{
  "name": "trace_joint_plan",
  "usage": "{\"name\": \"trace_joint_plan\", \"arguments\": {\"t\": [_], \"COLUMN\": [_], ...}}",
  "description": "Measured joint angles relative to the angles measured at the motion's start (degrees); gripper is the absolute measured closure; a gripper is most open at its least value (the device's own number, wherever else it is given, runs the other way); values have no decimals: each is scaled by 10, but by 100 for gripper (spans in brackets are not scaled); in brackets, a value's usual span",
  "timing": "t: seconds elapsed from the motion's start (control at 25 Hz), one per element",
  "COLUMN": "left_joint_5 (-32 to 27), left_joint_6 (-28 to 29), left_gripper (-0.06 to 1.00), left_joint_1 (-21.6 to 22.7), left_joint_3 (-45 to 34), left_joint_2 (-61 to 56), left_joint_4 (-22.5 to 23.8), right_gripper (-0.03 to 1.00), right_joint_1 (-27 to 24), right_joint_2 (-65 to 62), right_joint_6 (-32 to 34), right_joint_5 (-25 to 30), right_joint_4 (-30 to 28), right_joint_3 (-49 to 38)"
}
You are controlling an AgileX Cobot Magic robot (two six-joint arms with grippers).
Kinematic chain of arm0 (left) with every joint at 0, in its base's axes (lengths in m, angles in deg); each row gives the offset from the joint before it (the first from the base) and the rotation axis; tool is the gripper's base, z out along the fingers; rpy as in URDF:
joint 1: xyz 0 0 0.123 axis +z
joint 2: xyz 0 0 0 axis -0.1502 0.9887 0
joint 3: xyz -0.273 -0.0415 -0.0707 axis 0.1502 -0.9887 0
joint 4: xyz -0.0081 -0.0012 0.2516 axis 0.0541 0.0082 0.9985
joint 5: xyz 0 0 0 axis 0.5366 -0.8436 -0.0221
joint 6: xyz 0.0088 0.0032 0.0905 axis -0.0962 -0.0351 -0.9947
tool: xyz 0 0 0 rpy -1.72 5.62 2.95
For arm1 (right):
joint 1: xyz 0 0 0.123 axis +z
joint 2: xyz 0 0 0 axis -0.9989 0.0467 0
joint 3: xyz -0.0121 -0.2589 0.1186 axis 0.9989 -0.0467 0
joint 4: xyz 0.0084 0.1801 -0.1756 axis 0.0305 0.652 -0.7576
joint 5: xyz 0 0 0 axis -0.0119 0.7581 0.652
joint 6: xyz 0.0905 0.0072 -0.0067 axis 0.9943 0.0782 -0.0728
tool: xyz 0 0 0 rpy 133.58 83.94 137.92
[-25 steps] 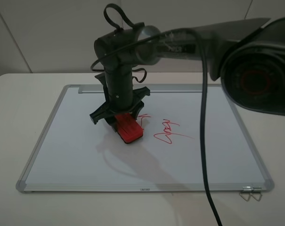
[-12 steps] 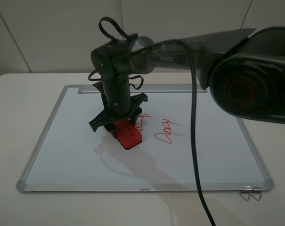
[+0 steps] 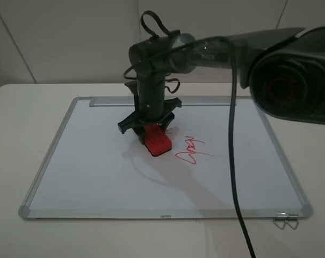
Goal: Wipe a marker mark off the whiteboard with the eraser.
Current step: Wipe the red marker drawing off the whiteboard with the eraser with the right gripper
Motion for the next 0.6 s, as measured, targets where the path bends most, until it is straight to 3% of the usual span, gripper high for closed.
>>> {"name": "trace_joint_plan", "arguments": {"t": [0.32,0.6], "left_joint_5": [0,0], "left_joint_6": [0,0], "left_gripper": [17,17], "left_joint_1": [0,0], "left_joint_3": [0,0], "left_joint_2": [0,0], "left_joint_4": [0,0], "right_gripper": [47,47], "right_joint_1": [-57,-71], "right_joint_2": [3,3], "right_joint_6": [-1,-1], "right_joint_5": [-29,-37], "right_joint_4": [-59,-71], "right_joint_3": [0,0]}}
